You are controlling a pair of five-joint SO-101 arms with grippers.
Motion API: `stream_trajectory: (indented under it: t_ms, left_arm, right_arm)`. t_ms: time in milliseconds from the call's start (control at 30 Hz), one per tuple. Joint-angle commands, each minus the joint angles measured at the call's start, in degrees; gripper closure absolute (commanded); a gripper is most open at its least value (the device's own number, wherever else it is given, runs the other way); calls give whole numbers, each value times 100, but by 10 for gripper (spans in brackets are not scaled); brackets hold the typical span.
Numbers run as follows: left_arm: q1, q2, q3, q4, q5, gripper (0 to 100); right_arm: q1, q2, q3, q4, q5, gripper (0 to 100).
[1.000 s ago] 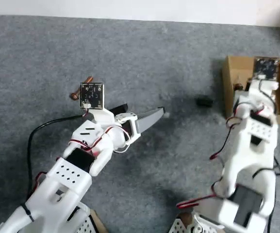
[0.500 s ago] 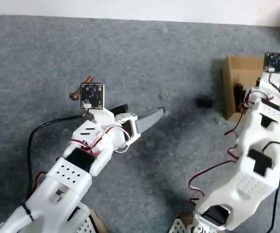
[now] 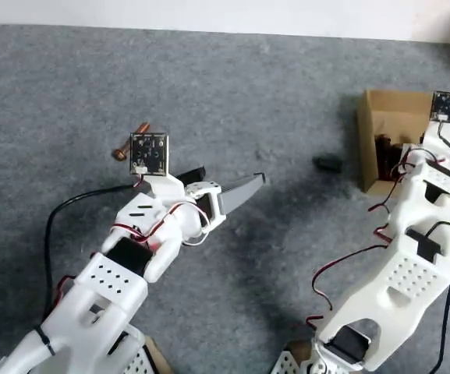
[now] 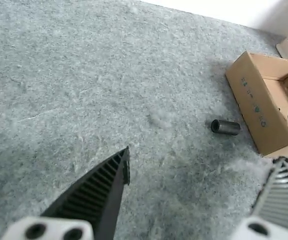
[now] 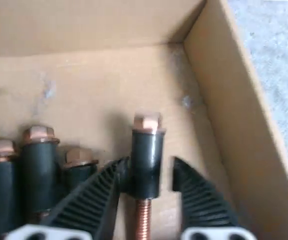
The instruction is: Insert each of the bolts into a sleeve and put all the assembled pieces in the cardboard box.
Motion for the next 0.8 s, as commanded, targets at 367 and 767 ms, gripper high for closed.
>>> stream_trajectory:
  t_ms: [367, 767]
  left_arm:
    - [-66, 22, -330, -9, -53, 600]
    - [-75, 22, -330, -9, -70, 600]
  right_arm:
    - [-330, -769, -1455, 3125, -782, 810]
    - [-1059, -1631, -1789, 4462, -782, 810]
